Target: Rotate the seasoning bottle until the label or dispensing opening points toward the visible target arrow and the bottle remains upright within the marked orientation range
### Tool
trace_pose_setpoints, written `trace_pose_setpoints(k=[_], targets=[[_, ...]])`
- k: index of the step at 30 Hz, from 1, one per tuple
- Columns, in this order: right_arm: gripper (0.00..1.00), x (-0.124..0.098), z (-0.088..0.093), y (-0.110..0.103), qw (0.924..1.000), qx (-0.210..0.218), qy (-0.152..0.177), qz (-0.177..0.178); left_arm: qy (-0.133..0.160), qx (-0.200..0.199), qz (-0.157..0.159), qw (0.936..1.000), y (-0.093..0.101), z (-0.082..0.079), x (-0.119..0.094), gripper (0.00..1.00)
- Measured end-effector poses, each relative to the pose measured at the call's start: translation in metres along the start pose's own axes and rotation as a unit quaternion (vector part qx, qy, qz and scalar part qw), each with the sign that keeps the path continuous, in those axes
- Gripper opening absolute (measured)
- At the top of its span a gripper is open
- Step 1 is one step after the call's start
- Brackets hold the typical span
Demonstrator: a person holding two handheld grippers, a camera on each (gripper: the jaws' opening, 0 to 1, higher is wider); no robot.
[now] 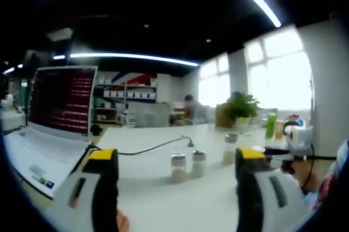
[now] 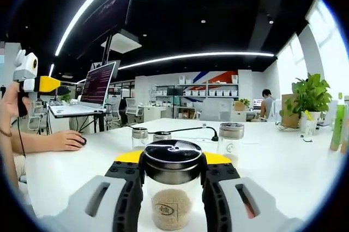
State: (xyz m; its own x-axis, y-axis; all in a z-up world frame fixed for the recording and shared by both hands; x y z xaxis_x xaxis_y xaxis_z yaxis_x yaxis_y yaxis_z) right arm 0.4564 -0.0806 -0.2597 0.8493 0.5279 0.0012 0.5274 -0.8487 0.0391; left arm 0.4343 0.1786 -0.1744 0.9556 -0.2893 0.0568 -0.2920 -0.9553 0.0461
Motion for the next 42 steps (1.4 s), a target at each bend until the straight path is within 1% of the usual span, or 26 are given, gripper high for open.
trace_pose_setpoints(k=[9, 13, 18, 20, 21, 22, 25, 30, 32, 33, 34, 36, 38, 40, 42], targets=[[0.40, 0.002, 0.000, 0.000, 0.9996, -0.005, 0.001, 0.026, -0.002, 0.002, 0.001, 1.0000, 0.000, 0.001, 0.001, 0.94], [0.41, 0.001, 0.001, 0.000, 0.9995, -0.011, -0.005, 0.029, -0.001, 0.004, 0.001, 1.0000, -0.001, 0.000, 0.000, 0.94], [0.41, 0.001, 0.002, -0.001, 0.9989, -0.031, -0.019, 0.028, -0.002, 0.003, -0.001, 1.0000, -0.002, 0.000, 0.000, 0.93], [0.42, 0.000, 0.002, -0.001, 0.9993, -0.023, -0.015, 0.025, -0.002, 0.003, 0.000, 1.0000, -0.002, 0.001, 0.000, 0.93], [0.43, 0.000, 0.001, -0.002, 0.9997, -0.012, -0.008, 0.019, -0.002, 0.003, 0.000, 1.0000, -0.002, 0.000, 0.000, 0.93], [0.45, -0.001, 0.000, -0.002, 0.9998, -0.011, -0.006, 0.017, -0.002, 0.003, -0.001, 1.0000, -0.002, 0.000, 0.000, 0.93], [0.51, -0.001, -0.001, -0.004, 0.9997, -0.017, -0.006, 0.014, -0.002, 0.003, -0.001, 1.0000, -0.002, 0.000, 0.000, 0.93], [0.54, -0.005, -0.008, -0.002, 0.9998, -0.019, 0.005, 0.003, -0.002, 0.003, -0.002, 1.0000, -0.003, 0.001, 0.000, 0.93], [0.60, -0.006, -0.011, 0.000, 0.9997, -0.024, 0.010, 0.002, -0.001, 0.001, -0.002, 1.0000, -0.003, 0.000, -0.001, 0.93], [0.68, -0.008, -0.013, 0.004, 0.9996, -0.018, 0.014, 0.018, -0.001, 0.001, -0.002, 1.0000, -0.003, 0.000, -0.001, 0.93], [0.71, -0.009, -0.015, 0.005, 0.9995, -0.025, 0.013, 0.013, -0.001, 0.002, -0.003, 1.0000, -0.003, 0.001, -0.001, 0.93], [0.68, -0.011, -0.020, 0.005, 0.9993, -0.029, 0.022, 0.008, -0.001, 0.003, -0.003, 1.0000, -0.003, 0.000, -0.001, 0.93], [0.67, -0.013, -0.026, 0.006, 0.9990, -0.031, 0.031, 0.003, -0.001, 0.002, -0.002, 1.0000, -0.003, 0.000, -0.001, 0.93], [0.68, -0.013, -0.034, 0.008, 0.9986, -0.039, 0.036, -0.001, -0.001, 0.002, -0.002, 1.0000, -0.003, 0.000, -0.001, 0.93], [0.72, -0.013, -0.039, 0.009, 0.9982, -0.049, 0.033, -0.012, -0.002, 0.004, -0.002, 1.0000, -0.003, 0.000, -0.001, 0.93]])
Point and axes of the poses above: the point that each gripper's makers call its tool centre point, and the gripper's own axes: x roughly forward along the fingers, y roughly to its right, z roughly out of its underside, the point moved 2 cm from there along -x, roughly backward along the fingers, and after that the axes turned 11 degrees about -z, right-handed, at the moved point
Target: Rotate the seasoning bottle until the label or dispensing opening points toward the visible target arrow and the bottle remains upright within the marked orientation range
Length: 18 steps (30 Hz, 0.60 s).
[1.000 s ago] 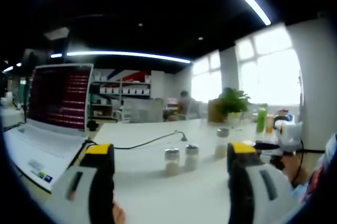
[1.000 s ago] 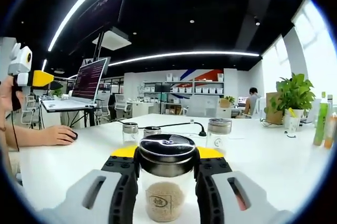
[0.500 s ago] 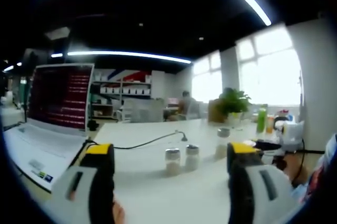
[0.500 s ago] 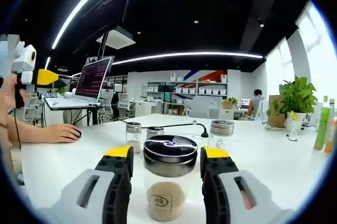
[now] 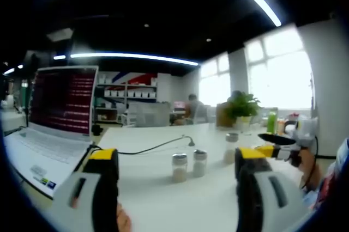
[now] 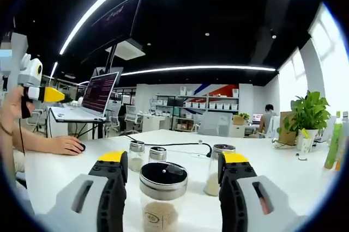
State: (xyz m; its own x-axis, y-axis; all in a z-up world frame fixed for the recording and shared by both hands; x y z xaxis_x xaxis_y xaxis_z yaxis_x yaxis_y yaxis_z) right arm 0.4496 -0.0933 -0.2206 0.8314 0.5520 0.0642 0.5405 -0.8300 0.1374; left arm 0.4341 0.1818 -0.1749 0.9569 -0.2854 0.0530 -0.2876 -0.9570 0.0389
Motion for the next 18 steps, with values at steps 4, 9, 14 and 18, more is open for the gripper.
trace_pose_setpoints(k=[4, 9, 14, 18], targets=[[0.72, 0.003, -0.004, 0.000, 0.9990, 0.017, -0.010, -0.040, 0.001, -0.002, -0.002, 1.0000, -0.001, -0.001, 0.000, 0.93], [0.70, 0.002, -0.012, -0.003, 0.9969, 0.015, -0.010, -0.076, 0.001, 0.000, 0.000, 1.0000, 0.001, 0.000, 0.000, 0.93], [0.68, 0.003, -0.014, 0.001, 0.9919, 0.034, -0.013, -0.122, 0.000, -0.001, -0.003, 1.0000, -0.002, 0.000, 0.000, 0.93], [0.65, 0.005, -0.009, 0.007, 0.9898, 0.026, -0.014, -0.139, 0.001, 0.000, -0.004, 1.0000, -0.003, -0.001, -0.001, 0.93]])
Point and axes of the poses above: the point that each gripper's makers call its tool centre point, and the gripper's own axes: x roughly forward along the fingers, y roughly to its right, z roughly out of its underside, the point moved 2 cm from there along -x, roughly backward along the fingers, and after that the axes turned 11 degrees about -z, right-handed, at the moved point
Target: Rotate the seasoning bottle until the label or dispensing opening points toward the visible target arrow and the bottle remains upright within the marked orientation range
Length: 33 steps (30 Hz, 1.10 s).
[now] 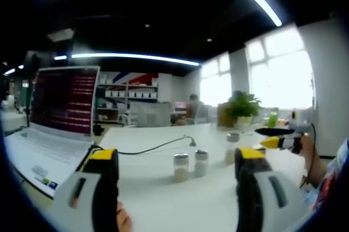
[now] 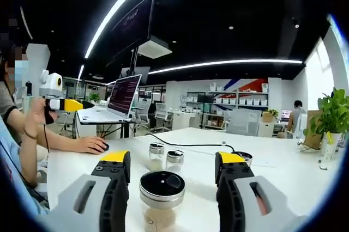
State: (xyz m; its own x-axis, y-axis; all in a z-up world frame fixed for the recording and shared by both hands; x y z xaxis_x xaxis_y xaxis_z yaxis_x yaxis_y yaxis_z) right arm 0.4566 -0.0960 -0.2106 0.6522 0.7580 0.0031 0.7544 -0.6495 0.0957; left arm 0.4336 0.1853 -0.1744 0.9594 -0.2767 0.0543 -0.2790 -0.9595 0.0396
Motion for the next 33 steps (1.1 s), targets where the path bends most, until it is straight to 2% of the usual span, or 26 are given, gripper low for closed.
trace_pose_setpoints(k=[4, 8, 10, 11, 14, 16, 17, 23, 29, 33], targets=[[0.65, 0.001, 0.008, 0.000, 0.9981, 0.036, 0.005, -0.051, 0.000, -0.001, 0.000, 1.0000, 0.000, 0.001, 0.000, 0.93], [0.65, 0.000, 0.015, 0.002, 0.9948, 0.060, 0.008, -0.082, 0.000, -0.001, -0.001, 1.0000, 0.000, 0.000, -0.001, 0.93], [0.65, 0.001, 0.018, 0.004, 0.9946, 0.059, 0.005, -0.085, 0.000, -0.003, -0.002, 1.0000, 0.000, 0.000, -0.001, 0.93], [0.65, 0.001, 0.021, 0.004, 0.9947, 0.045, -0.005, -0.093, 0.001, -0.005, -0.003, 1.0000, 0.000, 0.000, -0.001, 0.93], [0.65, 0.002, 0.020, 0.001, 0.9929, 0.046, 0.001, -0.110, 0.003, -0.005, -0.006, 1.0000, -0.001, -0.001, -0.002, 0.93], [0.58, 0.002, 0.020, -0.004, 0.9899, 0.054, 0.005, -0.131, 0.003, -0.005, -0.008, 1.0000, -0.002, -0.001, -0.002, 0.93], [0.55, 0.003, 0.021, -0.006, 0.9891, 0.056, 0.005, -0.136, 0.003, -0.005, -0.008, 1.0000, -0.002, -0.001, -0.002, 0.93], [0.54, 0.006, 0.031, -0.011, 0.9863, 0.065, -0.013, -0.151, 0.001, -0.003, -0.005, 1.0000, 0.000, 0.000, -0.001, 0.93], [0.40, 0.005, 0.030, -0.018, 0.9841, 0.061, -0.007, -0.167, 0.000, -0.002, -0.002, 1.0000, 0.001, 0.000, 0.000, 0.93], [0.38, 0.005, 0.031, -0.020, 0.9846, 0.058, -0.005, -0.165, 0.000, 0.000, -0.002, 1.0000, 0.001, 0.000, 0.000, 0.93]])
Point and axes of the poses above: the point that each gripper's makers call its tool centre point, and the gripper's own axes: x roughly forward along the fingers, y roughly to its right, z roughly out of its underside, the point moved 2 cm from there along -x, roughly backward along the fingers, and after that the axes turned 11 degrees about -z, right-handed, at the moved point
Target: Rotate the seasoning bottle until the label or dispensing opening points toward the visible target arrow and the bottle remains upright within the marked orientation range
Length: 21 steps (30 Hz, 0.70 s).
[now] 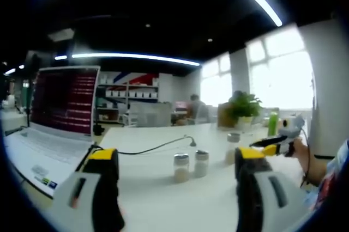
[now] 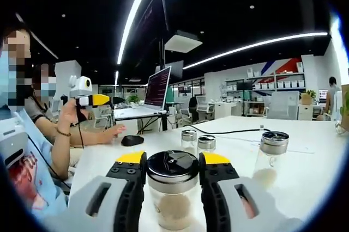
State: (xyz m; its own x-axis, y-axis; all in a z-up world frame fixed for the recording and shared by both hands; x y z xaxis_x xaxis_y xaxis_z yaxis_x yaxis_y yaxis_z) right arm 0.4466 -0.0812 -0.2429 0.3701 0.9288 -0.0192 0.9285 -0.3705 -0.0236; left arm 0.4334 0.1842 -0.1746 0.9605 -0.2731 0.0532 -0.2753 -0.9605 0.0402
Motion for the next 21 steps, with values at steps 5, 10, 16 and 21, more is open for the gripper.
trace_pose_setpoints(k=[5, 10, 16, 21], targets=[[0.38, 0.0006, 0.0003, -0.0006, 1.0000, -0.001, -0.002, 0.002, 0.001, -0.002, -0.002, 1.0000, -0.0010, 0.0000, -0.0001, 0.93], [0.38, 0.0006, 0.0006, 0.0006, 1.0000, 0.000, -0.001, 0.009, 0.001, -0.002, -0.001, 1.0000, -0.0011, 0.0001, 0.0001, 0.93], [0.38, 0.0011, 0.0005, 0.0028, 0.9997, 0.001, -0.001, 0.025, 0.000, -0.001, 0.000, 1.0000, -0.0010, 0.0002, 0.0006, 0.93], [0.38, 0.0009, 0.0004, 0.0058, 0.9993, 0.000, 0.002, 0.036, 0.000, 0.000, 0.000, 1.0000, -0.0010, 0.0005, 0.0011, 0.93]])
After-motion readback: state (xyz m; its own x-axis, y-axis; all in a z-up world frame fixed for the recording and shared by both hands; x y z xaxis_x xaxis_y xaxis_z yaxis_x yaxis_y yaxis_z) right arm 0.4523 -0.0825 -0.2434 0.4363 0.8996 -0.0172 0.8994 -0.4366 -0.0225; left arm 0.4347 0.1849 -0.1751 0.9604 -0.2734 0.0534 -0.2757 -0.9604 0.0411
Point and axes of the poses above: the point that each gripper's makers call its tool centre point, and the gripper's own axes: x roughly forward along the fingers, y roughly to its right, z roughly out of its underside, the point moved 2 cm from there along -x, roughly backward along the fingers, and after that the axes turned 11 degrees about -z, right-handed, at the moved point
